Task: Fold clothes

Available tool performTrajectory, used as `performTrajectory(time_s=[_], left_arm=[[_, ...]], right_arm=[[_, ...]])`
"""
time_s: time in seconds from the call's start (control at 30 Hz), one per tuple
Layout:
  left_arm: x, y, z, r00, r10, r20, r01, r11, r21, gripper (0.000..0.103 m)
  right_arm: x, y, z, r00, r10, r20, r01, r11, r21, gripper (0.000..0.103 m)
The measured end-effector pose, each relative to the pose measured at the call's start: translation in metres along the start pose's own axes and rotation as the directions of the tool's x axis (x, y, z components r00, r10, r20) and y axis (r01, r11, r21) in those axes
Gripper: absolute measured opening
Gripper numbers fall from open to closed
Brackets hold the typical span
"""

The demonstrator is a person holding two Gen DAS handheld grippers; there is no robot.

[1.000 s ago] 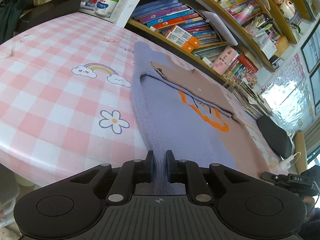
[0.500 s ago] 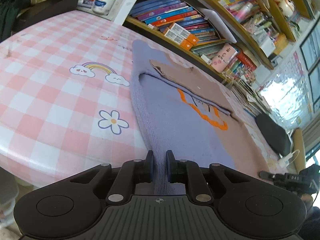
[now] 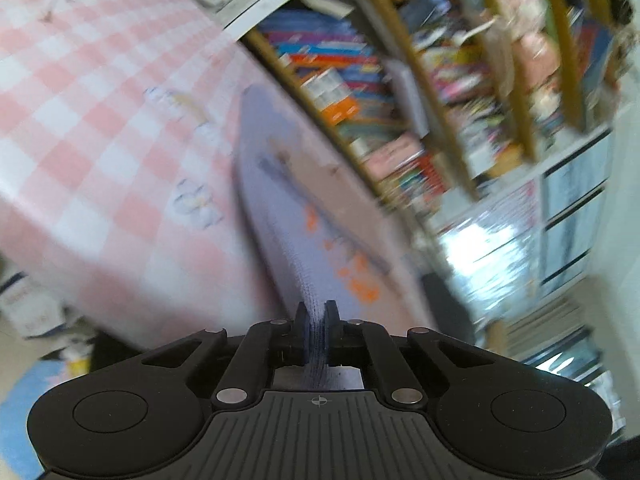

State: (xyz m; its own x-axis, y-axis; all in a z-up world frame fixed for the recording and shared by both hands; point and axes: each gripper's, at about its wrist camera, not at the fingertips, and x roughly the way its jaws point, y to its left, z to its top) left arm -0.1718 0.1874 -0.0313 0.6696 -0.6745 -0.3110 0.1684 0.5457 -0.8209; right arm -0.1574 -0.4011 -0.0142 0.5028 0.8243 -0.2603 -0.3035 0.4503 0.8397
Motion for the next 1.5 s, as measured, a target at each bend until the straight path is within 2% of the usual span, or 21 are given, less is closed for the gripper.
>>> performTrajectory(time_s=[0.13, 0.27, 0.47, 0.67, 0.87, 1.03, 1.13, 1.23, 1.27, 1.33, 1.37, 1.43, 1.5], left_arm=[[0.007, -0.009, 0.028, 0.991, -0.091, 0.095, 0.094, 0.995, -0.022, 0.005], [0.017, -0.019, 0.06, 0.966, -0.168, 0.194, 0.178, 0.984, -0.032, 0.005], [0.064, -0.03, 0.114, 0.955, -0.128, 0.267, 0.144, 0.989, -0.042, 0.005], [0.119, -0.009, 0.149, 0.97, -0.011, 0.244, 0.027, 0.998, -0.064, 0.005], [0.153, 0.02, 0.166, 0.977, 0.039, 0.21, -0.016, 0.994, -0.111, 0.005], [0.17, 0.028, 0.173, 0.982, 0.075, 0.176, -0.057, 0.993, -0.107, 0.006], [0.171, 0.03, 0.176, 0.982, 0.125, 0.144, -0.114, 0.99, -0.08, 0.012], [0.173, 0.032, 0.179, 0.978, 0.174, 0.114, -0.17, 0.984, -0.051, 0.02], [0.173, 0.033, 0.181, 0.976, 0.19, 0.106, -0.187, 0.982, -0.042, 0.022], [0.163, 0.028, 0.183, 0.97, 0.208, 0.127, -0.209, 0.978, -0.006, 0.036], [0.158, 0.023, 0.185, 0.965, 0.22, 0.145, -0.226, 0.974, 0.025, 0.039], [0.147, 0.011, 0.189, 0.955, 0.237, 0.177, -0.256, 0.962, 0.091, 0.042], [0.139, -0.002, 0.193, 0.951, 0.239, 0.194, -0.273, 0.947, 0.169, 0.042]], right_arm=[[-0.005, 0.009, 0.022, 0.984, 0.136, 0.114, -0.135, 0.991, -0.018, 0.005], [0.01, 0.018, 0.062, 0.952, 0.21, 0.224, -0.204, 0.978, -0.051, 0.005], [0.059, 0.02, 0.128, 0.916, 0.202, 0.347, -0.201, 0.979, -0.04, 0.005], [0.11, -0.002, 0.178, 0.935, 0.059, 0.35, -0.087, 0.994, 0.065, 0.005], [0.147, -0.033, 0.194, 0.951, -0.071, 0.3, 0.04, 0.993, 0.107, 0.005], [0.165, -0.054, 0.203, 0.954, -0.122, 0.275, 0.087, 0.987, 0.137, 0.005], [0.175, -0.065, 0.204, 0.956, -0.162, 0.243, 0.124, 0.978, 0.167, 0.006], [0.183, -0.072, 0.207, 0.952, -0.216, 0.215, 0.183, 0.969, 0.164, 0.012], [0.183, -0.073, 0.209, 0.951, -0.225, 0.213, 0.193, 0.968, 0.159, 0.018], [0.178, -0.073, 0.213, 0.948, -0.214, 0.235, 0.188, 0.974, 0.13, 0.032], [0.174, -0.07, 0.216, 0.941, -0.216, 0.26, 0.196, 0.975, 0.103, 0.039], [0.166, -0.062, 0.222, 0.926, -0.235, 0.295, 0.236, 0.971, 0.032, 0.041], [0.164, -0.052, 0.228, 0.92, -0.257, 0.296, 0.286, 0.956, -0.058, 0.041]])
